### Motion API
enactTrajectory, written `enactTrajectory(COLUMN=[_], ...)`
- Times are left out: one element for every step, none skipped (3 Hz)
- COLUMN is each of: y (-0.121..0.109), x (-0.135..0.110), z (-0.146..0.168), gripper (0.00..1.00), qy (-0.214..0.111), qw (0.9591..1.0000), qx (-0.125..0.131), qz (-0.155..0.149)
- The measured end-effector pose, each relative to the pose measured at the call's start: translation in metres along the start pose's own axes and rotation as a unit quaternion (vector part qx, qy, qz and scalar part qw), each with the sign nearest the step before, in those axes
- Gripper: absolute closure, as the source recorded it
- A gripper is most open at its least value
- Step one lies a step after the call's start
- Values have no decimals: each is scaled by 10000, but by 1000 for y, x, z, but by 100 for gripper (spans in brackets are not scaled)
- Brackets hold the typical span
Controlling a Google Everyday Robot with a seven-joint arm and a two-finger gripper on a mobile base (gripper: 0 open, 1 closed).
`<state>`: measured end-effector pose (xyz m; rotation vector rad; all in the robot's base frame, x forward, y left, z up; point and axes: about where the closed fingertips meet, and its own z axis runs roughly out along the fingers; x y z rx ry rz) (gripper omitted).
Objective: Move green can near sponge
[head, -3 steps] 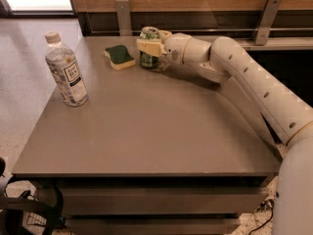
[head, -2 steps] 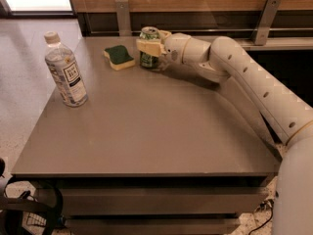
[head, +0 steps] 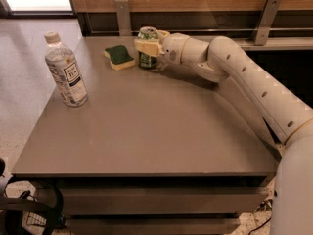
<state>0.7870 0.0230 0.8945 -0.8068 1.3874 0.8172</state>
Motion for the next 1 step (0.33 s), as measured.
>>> enactTrajectory(y=[2], x=[0], z=[2], gripper=[7], qy=[-2], qw=[10000], qx=[-18], qz=[2])
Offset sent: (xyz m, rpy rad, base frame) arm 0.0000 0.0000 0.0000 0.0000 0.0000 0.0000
